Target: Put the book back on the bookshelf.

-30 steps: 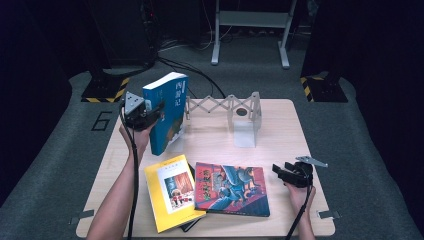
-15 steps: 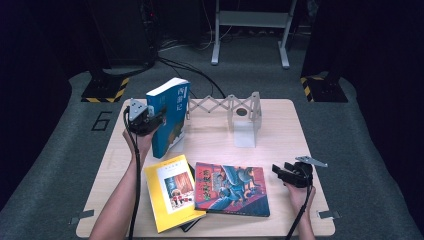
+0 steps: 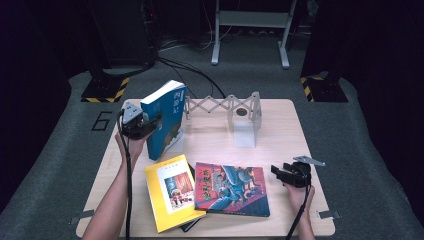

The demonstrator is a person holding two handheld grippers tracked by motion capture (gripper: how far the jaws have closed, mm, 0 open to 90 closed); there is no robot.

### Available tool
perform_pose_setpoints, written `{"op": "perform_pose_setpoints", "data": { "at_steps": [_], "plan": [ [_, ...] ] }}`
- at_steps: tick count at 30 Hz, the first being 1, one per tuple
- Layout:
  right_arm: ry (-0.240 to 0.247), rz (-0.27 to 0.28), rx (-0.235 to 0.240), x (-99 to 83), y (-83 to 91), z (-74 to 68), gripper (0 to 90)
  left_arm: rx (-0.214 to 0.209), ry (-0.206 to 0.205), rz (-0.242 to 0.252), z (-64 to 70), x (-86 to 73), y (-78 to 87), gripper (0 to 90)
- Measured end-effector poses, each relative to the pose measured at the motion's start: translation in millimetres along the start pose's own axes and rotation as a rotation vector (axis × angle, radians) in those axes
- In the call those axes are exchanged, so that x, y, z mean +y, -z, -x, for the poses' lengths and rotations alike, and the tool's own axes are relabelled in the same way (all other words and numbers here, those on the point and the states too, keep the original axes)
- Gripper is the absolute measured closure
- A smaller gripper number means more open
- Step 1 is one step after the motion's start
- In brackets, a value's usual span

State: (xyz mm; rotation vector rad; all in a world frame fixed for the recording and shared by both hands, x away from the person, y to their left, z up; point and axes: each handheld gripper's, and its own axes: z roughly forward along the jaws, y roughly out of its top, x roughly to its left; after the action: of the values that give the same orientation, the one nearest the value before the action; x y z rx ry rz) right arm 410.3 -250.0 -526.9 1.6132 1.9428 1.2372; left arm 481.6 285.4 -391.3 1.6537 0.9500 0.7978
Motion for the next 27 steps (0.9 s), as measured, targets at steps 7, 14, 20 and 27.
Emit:
{"op": "perform_pose_setpoints", "data": {
  "at_steps": [7,14,20,27],
  "plan": [
    [0.042,-0.033,-0.033,0.2,-3.2,-6.3,33.8,-0.023,0.013,-0.041,-2.3,-4.5,10.4,61.2],
    [0.056,-0.032,-0.038,0.3,-4.1,-7.4,33.9,-0.043,0.045,-0.086,-5.3,-10.1,19.3,59.4],
    [0.063,-0.035,-0.036,0.4,-4.3,-7.8,34.2,-0.050,0.062,-0.103,-7.7,-11.2,25.9,57.5],
    [0.062,-0.035,-0.033,0.0,-4.2,-8.3,34.7,-0.048,0.051,-0.107,-6.8,-8.2,27.5,58.0]
  ]
}}
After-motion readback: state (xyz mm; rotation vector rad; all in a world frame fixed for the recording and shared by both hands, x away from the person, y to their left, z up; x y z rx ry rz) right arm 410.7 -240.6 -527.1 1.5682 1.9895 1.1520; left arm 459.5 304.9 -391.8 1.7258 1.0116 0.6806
